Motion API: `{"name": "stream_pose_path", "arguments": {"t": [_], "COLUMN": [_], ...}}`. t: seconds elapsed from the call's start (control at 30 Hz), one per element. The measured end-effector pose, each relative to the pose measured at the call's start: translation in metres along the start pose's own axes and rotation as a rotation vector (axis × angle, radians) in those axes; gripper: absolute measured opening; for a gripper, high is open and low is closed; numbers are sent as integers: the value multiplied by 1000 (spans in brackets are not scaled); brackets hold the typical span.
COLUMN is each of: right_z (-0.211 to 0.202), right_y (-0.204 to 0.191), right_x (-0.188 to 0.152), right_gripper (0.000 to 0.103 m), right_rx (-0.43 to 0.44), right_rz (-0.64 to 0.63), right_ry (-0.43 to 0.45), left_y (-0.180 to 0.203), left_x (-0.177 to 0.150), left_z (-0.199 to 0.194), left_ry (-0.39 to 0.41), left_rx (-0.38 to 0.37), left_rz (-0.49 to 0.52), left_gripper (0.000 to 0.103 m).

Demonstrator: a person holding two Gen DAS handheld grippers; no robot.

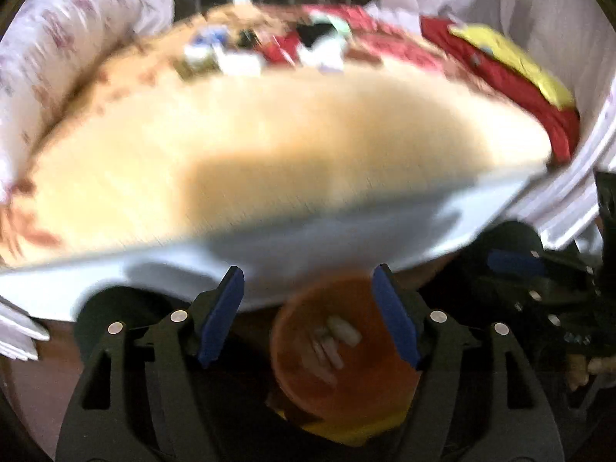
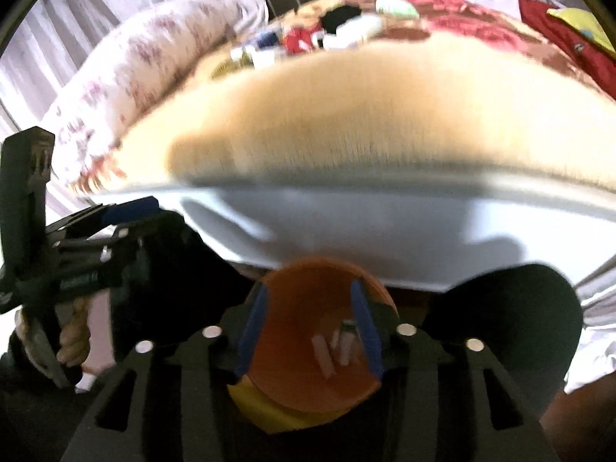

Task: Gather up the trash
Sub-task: 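Grasp the green hair clip with left tool while right tool grasps red knitted ornament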

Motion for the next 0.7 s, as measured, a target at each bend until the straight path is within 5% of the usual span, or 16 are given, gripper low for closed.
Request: {"name": "stream_pose_path", "arguments": {"t": [0.2,0.4,0.7], "right_z": [-20,-10,7], "right_y": [-1,5,33], "right_x": [30,36,40], "right_gripper": [53,53,53], "right_rx": [4,18,31], "right_rz": [12,37,102], "right_ry": [108,113,80], "left_y": [-53,-93,-119], "left_x": [82,152,194], "left_z": [-2,37,86], "left_ry": [90,54,-2], "left_rx": [54,70,139], "left_rz": [-93,-195,-306], "left_gripper": [69,69,69]}}
Point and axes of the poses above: each gripper's, at about its wrist camera, not at the fingertips, and z roughly the way its jaws point, y to its right, x to its top, the point moved 8 cm from there along z, roughly the way its jaws point, and after that the axes turned 7 degrees about -y, right-handed, at the moved point
